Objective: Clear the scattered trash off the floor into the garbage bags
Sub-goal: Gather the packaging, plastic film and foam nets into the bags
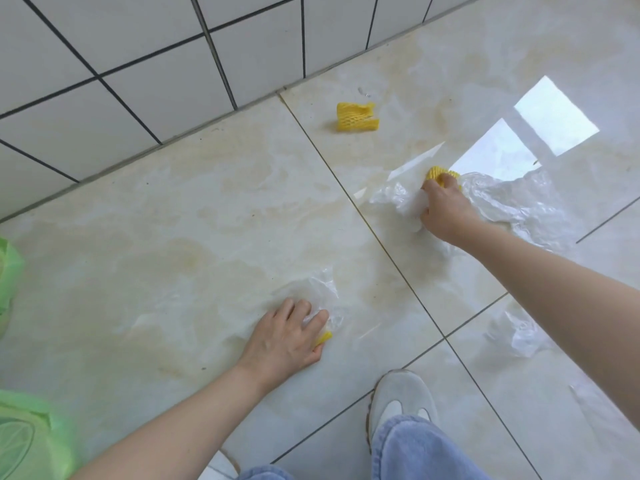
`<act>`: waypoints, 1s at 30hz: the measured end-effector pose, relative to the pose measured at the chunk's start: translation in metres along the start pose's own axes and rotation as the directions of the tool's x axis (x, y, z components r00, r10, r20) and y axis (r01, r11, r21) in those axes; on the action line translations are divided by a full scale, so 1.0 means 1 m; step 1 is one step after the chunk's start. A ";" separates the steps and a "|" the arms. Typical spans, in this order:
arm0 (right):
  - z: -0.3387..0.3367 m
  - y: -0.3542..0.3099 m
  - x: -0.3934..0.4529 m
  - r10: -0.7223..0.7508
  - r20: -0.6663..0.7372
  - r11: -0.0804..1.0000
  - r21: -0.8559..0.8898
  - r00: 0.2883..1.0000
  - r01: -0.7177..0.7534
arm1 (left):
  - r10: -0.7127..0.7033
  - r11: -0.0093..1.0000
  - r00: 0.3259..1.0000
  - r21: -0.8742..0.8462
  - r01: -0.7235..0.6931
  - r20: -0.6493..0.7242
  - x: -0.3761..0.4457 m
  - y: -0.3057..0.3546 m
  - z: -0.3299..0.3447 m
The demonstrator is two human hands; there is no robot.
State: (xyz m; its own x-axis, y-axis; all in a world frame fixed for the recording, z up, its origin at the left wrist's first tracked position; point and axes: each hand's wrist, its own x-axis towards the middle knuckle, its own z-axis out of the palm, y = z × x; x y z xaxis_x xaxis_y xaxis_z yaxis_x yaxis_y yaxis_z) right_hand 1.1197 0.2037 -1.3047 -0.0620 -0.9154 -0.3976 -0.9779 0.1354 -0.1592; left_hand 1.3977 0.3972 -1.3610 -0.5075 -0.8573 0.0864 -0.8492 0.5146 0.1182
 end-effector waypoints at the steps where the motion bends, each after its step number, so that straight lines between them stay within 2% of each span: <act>1: 0.001 -0.002 -0.002 -0.004 -0.009 1.000 -0.020 1.000 0.004 | 0.008 1.000 1.000 -0.004 -0.008 -0.002 0.003 -0.001 -0.001; 6: 0.016 -0.006 -0.011 -0.079 -0.065 0.993 -0.098 0.995 0.072 | 0.038 0.999 0.999 0.031 -0.039 0.018 0.019 -0.010 -0.010; 10: 0.020 -0.008 -0.016 -0.059 -0.058 0.996 -0.067 0.997 0.055 | -0.107 0.994 0.992 -0.023 0.109 0.070 0.029 -0.021 -0.018; 15: 0.017 -0.029 -0.024 -0.191 -0.045 0.978 0.073 0.981 0.194 | -0.326 0.912 0.944 -0.243 0.330 0.058 0.035 -0.047 -0.037; 19: 0.012 -0.078 -0.034 -0.338 -0.053 0.919 0.198 0.940 0.341 | -0.442 0.844 0.894 -0.303 0.442 0.073 0.035 -0.069 -0.059; 24: 0.001 -0.147 -0.059 -0.423 -0.112 0.825 0.361 0.899 0.434 | -0.586 0.721 0.809 -0.426 0.546 0.045 0.031 -0.100 -0.104; 26: -0.005 -0.172 -0.071 -0.429 -0.110 0.800 0.414 0.897 0.434 | -0.639 0.671 0.769 -0.474 0.570 0.020 0.030 -0.113 -0.129; 28: -0.013 -0.196 -0.085 -0.394 -0.060 0.759 0.541 0.917 0.362 | -0.686 0.632 0.727 -0.500 0.592 -0.006 0.029 -0.128 -0.157; 30: -0.022 -0.223 -0.098 -0.371 0.005 0.671 0.692 0.929 0.265 | -0.731 0.602 0.681 -0.515 0.609 -0.049 0.024 -0.144 -0.186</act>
State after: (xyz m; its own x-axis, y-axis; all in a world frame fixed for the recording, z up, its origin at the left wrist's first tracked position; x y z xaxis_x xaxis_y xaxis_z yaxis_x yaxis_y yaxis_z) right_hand 1.3399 0.2552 -1.2098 0.3064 -0.8985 -0.3143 -0.5349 0.1106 -0.8376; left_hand 1.5352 0.3052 -1.1916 0.2821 -0.9592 0.0209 -0.7457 -0.2055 0.6338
